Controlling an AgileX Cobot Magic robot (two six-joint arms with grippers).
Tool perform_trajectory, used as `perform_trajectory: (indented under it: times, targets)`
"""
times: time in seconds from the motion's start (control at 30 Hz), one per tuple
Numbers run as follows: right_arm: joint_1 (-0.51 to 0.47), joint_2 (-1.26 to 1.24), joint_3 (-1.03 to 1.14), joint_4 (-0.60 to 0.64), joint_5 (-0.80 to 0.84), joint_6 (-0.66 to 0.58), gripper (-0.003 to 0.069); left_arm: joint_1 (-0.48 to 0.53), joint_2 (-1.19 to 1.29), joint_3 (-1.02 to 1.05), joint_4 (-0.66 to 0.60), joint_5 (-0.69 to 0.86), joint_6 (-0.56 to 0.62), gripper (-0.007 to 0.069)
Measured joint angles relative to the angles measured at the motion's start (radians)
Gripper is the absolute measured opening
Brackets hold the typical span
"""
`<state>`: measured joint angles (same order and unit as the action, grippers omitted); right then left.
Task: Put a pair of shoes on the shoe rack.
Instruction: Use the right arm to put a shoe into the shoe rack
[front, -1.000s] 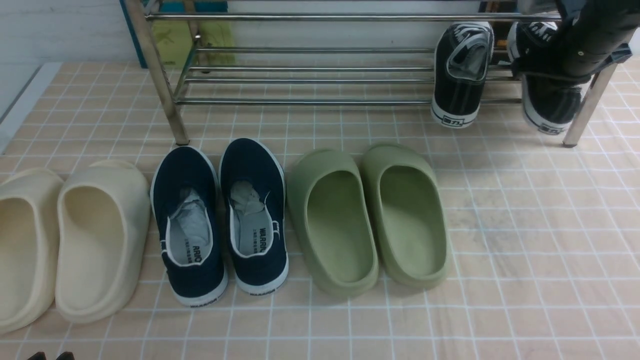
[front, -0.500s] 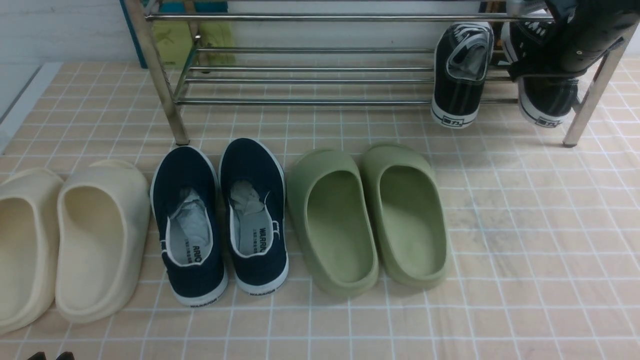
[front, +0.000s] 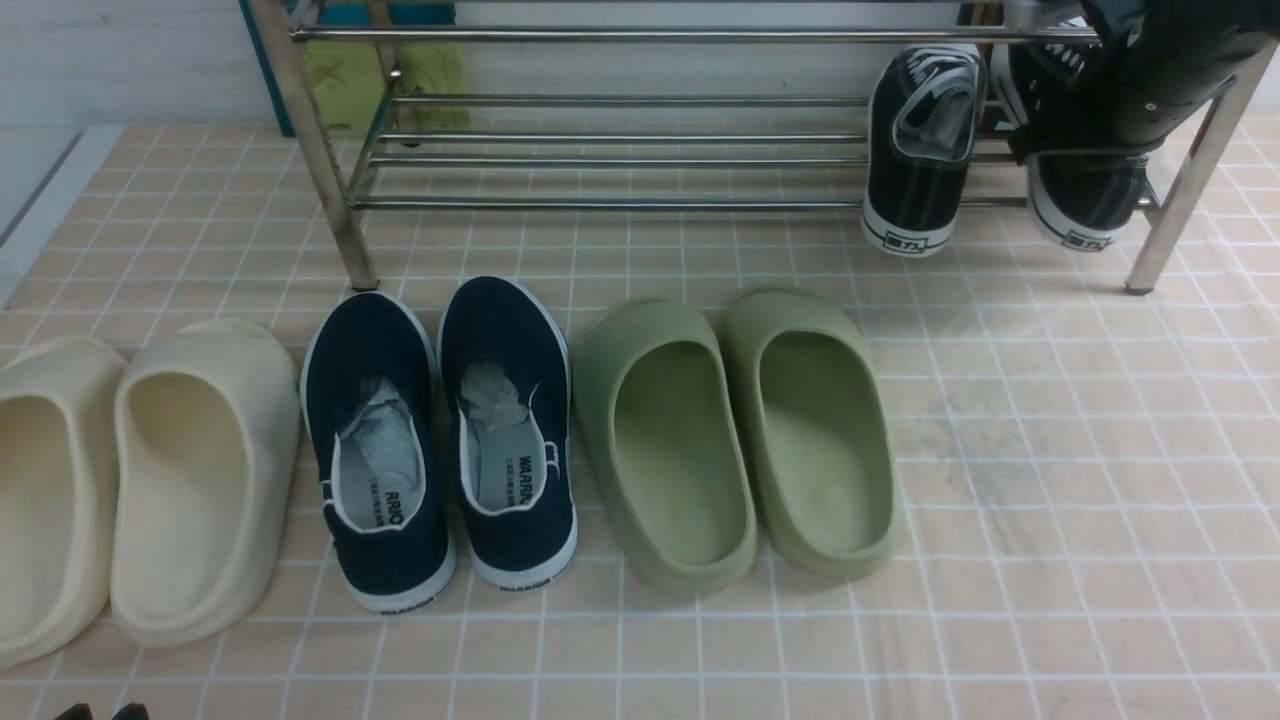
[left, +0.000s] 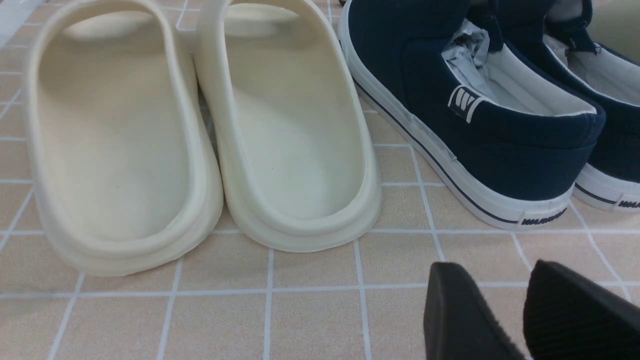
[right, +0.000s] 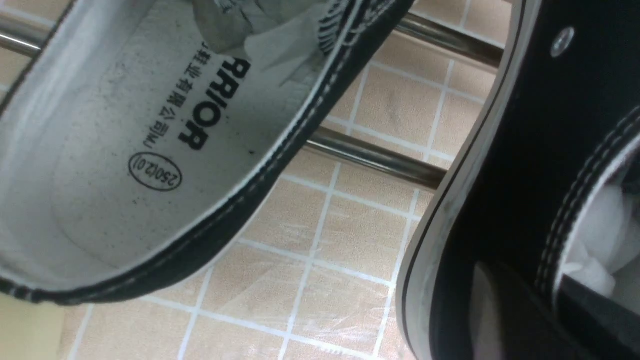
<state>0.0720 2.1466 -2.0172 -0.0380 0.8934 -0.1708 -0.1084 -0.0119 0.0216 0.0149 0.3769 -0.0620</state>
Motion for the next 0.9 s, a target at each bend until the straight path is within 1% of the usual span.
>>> perform_trajectory:
  times: [0.07, 0.1, 0.13, 0.23, 0.27, 0.33, 0.4, 0.47, 0.53, 0.6, 0.63, 0.67, 0.7, 0.73, 0.77, 0.8, 0.9]
  targets:
    - [0.000, 0.008, 0.000, -0.007, -0.007, 0.000, 0.0104, 0.000, 0.000, 0.000, 0.000, 0.000, 0.000, 0.0239]
    - [0.000, 0.008, 0.000, -0.008, -0.007, 0.000, 0.0104, 0.000, 0.000, 0.000, 0.000, 0.000, 0.000, 0.0239]
    - [0.001, 0.005, -0.002, -0.011, -0.019, -0.001, 0.0179, 0.000, 0.000, 0.000, 0.000, 0.000, 0.000, 0.0239]
    - [0.003, -0.019, -0.005, -0.018, -0.031, -0.001, 0.0296, 0.000, 0.000, 0.000, 0.000, 0.000, 0.000, 0.0239]
    - [0.003, -0.024, -0.006, -0.017, -0.031, -0.001, 0.0304, 0.000, 0.000, 0.000, 0.000, 0.000, 0.000, 0.0239]
    - [0.011, -0.061, -0.006, -0.020, -0.032, -0.001, 0.0386, 0.000, 0.000, 0.000, 0.000, 0.000, 0.000, 0.0239]
    - [0.020, -0.097, -0.007, -0.019, -0.032, -0.001, 0.0418, 0.000, 0.000, 0.000, 0.000, 0.000, 0.000, 0.0239]
    - [0.032, -0.128, -0.008, -0.001, -0.029, -0.001, 0.0421, 0.000, 0.000, 0.000, 0.000, 0.000, 0.000, 0.0239]
    - [0.049, -0.154, -0.012, 0.048, -0.012, -0.001, 0.0396, 0.000, 0.000, 0.000, 0.000, 0.000, 0.000, 0.0239]
    - [0.071, -0.168, -0.015, 0.107, 0.009, -0.016, 0.0347, 0.000, 0.000, 0.000, 0.000, 0.000, 0.000, 0.0239]
    - [0.088, -0.171, -0.015, 0.147, 0.022, -0.035, 0.0305, 0.000, 0.000, 0.000, 0.000, 0.000, 0.000, 0.0239]
    - [0.116, -0.169, -0.015, 0.199, 0.037, -0.064, 0.0236, 0.000, 0.000, 0.000, 0.000, 0.000, 0.000, 0.0239]
    - [0.133, -0.163, -0.015, 0.222, 0.044, -0.086, 0.0194, 0.000, 0.000, 0.000, 0.000, 0.000, 0.000, 0.0239]
    - [0.158, -0.151, -0.015, 0.247, 0.048, -0.117, 0.0130, 0.000, 0.000, 0.000, 0.000, 0.000, 0.000, 0.0239]
    - [0.162, -0.148, -0.015, 0.250, 0.048, -0.127, 0.0120, 0.000, 0.000, 0.000, 0.000, 0.000, 0.000, 0.0239]
    - [0.185, -0.124, -0.015, 0.263, 0.044, -0.155, 0.0041, 0.000, 0.000, 0.000, 0.000, 0.000, 0.000, 0.0239]
    - [0.198, -0.077, -0.015, 0.268, 0.009, -0.174, -0.0015, 0.000, 0.000, 0.000, 0.000, 0.000, 0.000, 0.0239]
